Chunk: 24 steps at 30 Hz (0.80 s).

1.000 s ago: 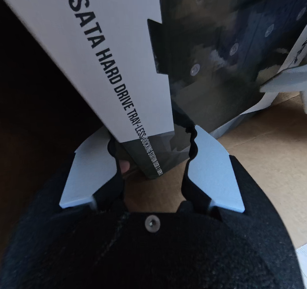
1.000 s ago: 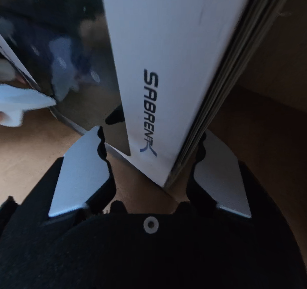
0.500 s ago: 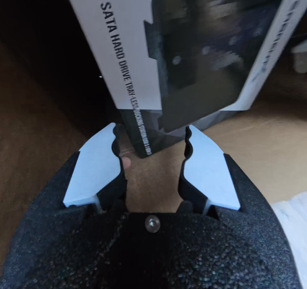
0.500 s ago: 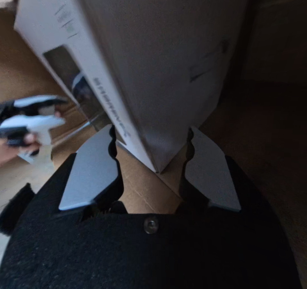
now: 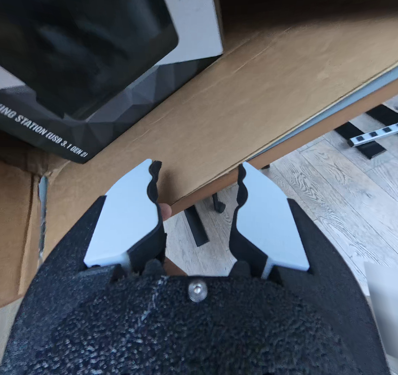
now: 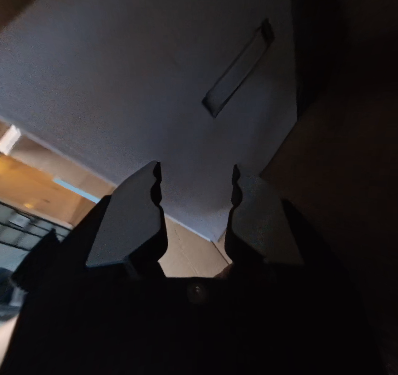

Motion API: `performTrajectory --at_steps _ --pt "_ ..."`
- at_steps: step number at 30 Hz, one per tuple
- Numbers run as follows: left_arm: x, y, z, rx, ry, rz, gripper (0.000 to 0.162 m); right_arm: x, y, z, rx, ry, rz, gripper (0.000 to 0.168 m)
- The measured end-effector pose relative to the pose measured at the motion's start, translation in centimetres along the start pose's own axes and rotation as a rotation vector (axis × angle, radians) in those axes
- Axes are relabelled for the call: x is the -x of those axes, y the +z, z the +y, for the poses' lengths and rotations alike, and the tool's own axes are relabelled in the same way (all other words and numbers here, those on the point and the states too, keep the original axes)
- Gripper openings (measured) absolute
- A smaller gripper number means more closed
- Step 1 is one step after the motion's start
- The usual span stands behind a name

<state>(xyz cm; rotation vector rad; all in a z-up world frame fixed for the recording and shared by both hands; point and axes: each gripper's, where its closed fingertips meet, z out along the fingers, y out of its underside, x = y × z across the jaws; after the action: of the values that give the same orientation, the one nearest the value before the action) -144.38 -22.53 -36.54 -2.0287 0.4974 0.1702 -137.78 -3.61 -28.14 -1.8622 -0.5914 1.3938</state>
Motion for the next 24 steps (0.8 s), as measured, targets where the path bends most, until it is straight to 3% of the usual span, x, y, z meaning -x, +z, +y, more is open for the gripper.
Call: performTrajectory --at_steps 8,15,17,24 --pt "0.7 0.7 1.5 0.061 -0.132 0.054 0.075 -1.5 3.8 -2.9 -0.064 0.221 -0.061 0.056" --pt "0.8 0.5 1.7 0.117 -0.1 0.062 0.07 -2.8 5.8 -5.3 -0.101 0.323 -0.071 0.055" --pt "0.7 0.1 1.7 0.127 -0.094 0.057 0.061 -3.1 6.4 -5.8 -0.108 0.4 -0.107 0.05" --pt "0.4 -0.3 3.2 0.181 -0.178 0.09 0.059 -3.6 7.7 -6.6 -0.137 0.536 -0.205 0.023"
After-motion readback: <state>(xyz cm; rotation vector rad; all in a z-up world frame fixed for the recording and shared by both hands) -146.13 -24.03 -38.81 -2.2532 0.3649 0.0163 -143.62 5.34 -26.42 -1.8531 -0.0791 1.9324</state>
